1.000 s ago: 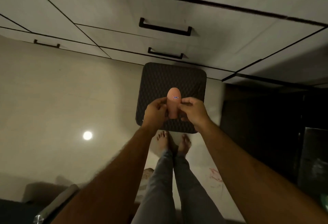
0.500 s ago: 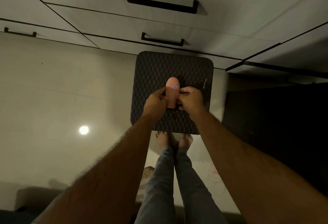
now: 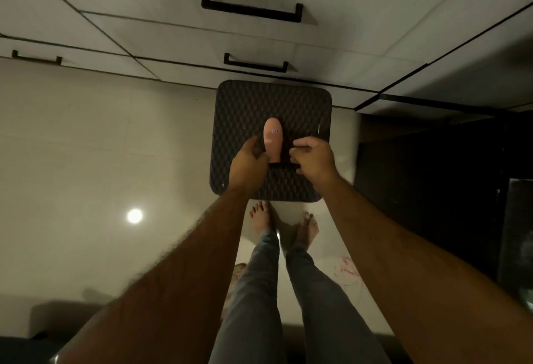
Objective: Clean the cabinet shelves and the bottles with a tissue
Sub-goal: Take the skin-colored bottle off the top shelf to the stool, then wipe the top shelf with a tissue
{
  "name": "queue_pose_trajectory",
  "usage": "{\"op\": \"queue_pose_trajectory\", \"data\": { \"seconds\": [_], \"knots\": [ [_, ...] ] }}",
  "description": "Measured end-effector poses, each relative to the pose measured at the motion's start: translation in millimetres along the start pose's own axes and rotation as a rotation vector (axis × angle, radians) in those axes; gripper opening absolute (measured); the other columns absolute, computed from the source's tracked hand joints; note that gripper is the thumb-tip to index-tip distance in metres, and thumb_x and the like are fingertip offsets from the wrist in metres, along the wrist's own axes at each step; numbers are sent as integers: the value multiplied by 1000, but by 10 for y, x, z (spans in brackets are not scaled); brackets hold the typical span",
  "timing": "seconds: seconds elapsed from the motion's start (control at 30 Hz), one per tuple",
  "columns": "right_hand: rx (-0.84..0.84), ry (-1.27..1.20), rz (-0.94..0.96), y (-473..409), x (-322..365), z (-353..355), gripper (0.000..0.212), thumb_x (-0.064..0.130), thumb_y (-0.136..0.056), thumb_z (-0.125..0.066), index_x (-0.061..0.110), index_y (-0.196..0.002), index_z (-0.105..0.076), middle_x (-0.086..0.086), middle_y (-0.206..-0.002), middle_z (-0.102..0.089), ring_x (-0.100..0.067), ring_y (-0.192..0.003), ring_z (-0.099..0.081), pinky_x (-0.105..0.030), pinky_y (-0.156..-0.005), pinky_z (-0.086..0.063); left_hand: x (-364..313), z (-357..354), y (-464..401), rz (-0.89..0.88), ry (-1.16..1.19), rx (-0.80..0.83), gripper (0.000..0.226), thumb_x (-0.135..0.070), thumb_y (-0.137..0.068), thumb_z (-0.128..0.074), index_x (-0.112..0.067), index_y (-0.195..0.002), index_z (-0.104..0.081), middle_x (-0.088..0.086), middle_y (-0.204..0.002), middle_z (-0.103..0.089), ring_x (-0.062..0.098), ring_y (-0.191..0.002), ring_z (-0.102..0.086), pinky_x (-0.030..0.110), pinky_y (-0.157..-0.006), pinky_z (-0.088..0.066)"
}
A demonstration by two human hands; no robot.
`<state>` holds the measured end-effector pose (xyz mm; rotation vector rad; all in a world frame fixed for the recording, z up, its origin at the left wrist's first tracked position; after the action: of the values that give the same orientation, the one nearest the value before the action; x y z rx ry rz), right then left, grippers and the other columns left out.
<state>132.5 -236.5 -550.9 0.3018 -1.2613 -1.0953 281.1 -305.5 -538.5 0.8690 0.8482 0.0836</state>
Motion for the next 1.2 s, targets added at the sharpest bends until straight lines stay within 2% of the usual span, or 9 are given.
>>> {"op": "queue_pose_trajectory", "data": {
  "seconds": [0.1,0.23,0.4,0.5,0.6,0.67,0.8,0.93,1.2],
  "knots": [
    [-14,13,40,331,54,247,21,17,-91,-64,15,-112,-66,-4,-101,-68,-21,-93,-67,-41,-79,-60,-137,-36,356,-41,-10,-23,50,-30,-94,-57,-17,-141,-42,6,-124,-60,22,-110,-57,38,-94,-47],
    [-36,39,119,806,76,655,13,19,-90,-66,17,-103,-66,-2,-93,-68,-25,-88,-69,-40,-67,-60,-313,-173,939,-70,-36,-52,51,-27,-95,-56,-18,-143,-42,6,-123,-61,23,-109,-59,41,-96,-49],
    [-34,88,227,1353,-73,1268,20,35,-82,-66,21,-96,-68,-2,-93,-70,-21,-89,-68,-49,-78,-59,-569,-432,1717,-167,-101,-109,56,-29,-95,-56,-19,-146,-38,9,-125,-59,22,-106,-61,42,-95,-51],
    [-63,155,330,1749,-145,1751,16,22,-89,-67,12,-102,-69,-3,-93,-68,-23,-90,-66,-40,-78,-57,-771,-687,2259,-232,-151,-149,59,-31,-93,-57,-21,-147,-36,10,-131,-56,22,-112,-59,43,-100,-48],
    [-72,300,440,2095,-232,2220,23,19,-90,-67,6,-109,-68,-10,-102,-70,-23,-95,-65,-28,-80,-50,-991,-946,2776,-341,-276,-218,59,-31,-95,-57,-18,-148,-35,8,-147,-43,22,-132,-44,36,-110,-36],
    [-88,428,480,2335,-357,2560,30,25,-90,-68,9,-115,-67,-10,-111,-69,-25,-102,-64,-31,-85,-51,-1092,-1148,3132,-418,-372,-245,60,-33,-95,-56,-18,-149,-33,7,-153,-35,22,-139,-35,35,-111,-30],
    [-151,687,525,2752,-634,3147,47,40,-91,-62,17,-132,-57,-8,-133,-56,-28,-118,-55,-39,-93,-50,-1072,-1566,3593,-485,-655,-222,66,-47,-95,-51,-24,-152,-25,7,-160,-20,26,-147,-18,45,-117,-23],
    [-191,828,516,3025,-964,3550,54,40,-94,-58,18,-142,-47,-8,-147,-43,-28,-134,-40,-41,-105,-40,-1036,-1885,3871,-511,-860,-171,71,-55,-95,-44,-28,-153,-14,4,-163,-6,25,-149,-2,51,-119,-10],
    [-288,808,325,3557,-1993,4075,54,41,-93,-58,19,-141,-47,-8,-145,-45,-29,-132,-42,-38,-105,-40,-858,-2476,4219,-550,-978,-85,72,-50,-96,-47,-30,-153,-9,5,-163,-3,26,-149,-1,51,-118,-12]
  ]
}}
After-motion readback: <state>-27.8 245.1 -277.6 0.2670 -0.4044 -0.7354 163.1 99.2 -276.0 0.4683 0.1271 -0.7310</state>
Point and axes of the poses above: each hand's wrist, its own y-axis away from the middle knuckle, its own z-axis out of the back of the hand, x = y × z, the point moved 5 cm from there along -y, towards the middle knuckle
